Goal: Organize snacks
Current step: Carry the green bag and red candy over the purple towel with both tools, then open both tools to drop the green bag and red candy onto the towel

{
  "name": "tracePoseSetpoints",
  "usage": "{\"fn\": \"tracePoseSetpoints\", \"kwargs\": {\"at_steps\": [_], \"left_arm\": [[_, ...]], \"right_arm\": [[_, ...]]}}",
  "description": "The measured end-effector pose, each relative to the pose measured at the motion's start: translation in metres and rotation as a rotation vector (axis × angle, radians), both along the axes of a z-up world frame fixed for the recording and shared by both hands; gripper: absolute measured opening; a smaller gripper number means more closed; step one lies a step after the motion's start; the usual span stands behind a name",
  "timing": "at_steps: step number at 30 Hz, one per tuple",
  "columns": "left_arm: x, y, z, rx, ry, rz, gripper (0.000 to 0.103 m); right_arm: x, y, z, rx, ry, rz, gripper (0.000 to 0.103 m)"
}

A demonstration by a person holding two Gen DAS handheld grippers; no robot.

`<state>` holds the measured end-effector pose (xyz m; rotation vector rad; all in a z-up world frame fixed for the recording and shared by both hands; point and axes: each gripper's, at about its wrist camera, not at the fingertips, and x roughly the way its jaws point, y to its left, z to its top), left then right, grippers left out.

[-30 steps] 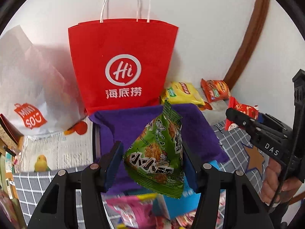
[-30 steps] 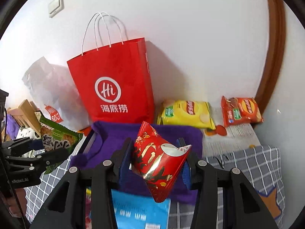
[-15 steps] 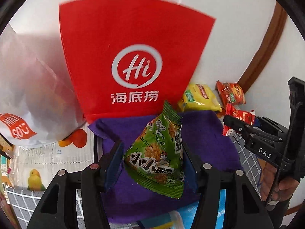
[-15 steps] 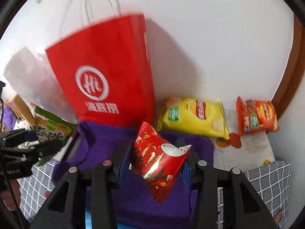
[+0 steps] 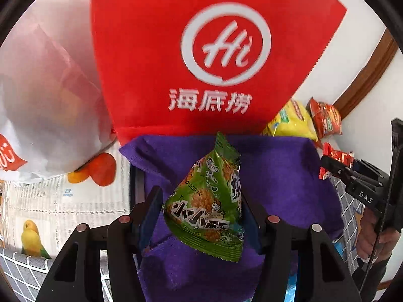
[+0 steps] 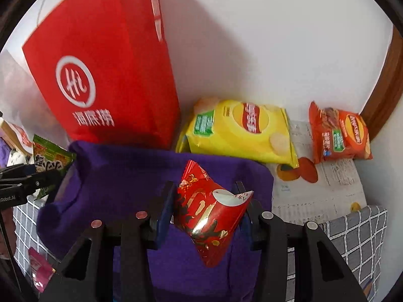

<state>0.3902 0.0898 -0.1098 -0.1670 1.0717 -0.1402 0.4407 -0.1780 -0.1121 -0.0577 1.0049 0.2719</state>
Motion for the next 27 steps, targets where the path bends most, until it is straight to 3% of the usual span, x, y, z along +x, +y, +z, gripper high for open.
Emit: {"fn": "tracePoseSetpoints", "kwargs": {"at_steps": [7, 22, 27], "left_arm": [[0.006, -0.008, -0.022, 0.007, 0.075, -0.016, 0.057], [0.008, -0.017, -0.031, -0.007, 0.11, -0.034, 0.058], [0.008, -0.02, -0.028, 0.007, 0.109, -0.044, 0.058]], "right_arm": [[0.005, 0.006, -0.021, -0.008, 0.068, 0.023, 0.046], [0.006, 0.019, -0.041, -0.013, 0.108, 0.064, 0.047], [0.002, 0.022, -0.039, -0.008, 0.097, 0.098, 0.054]]}}
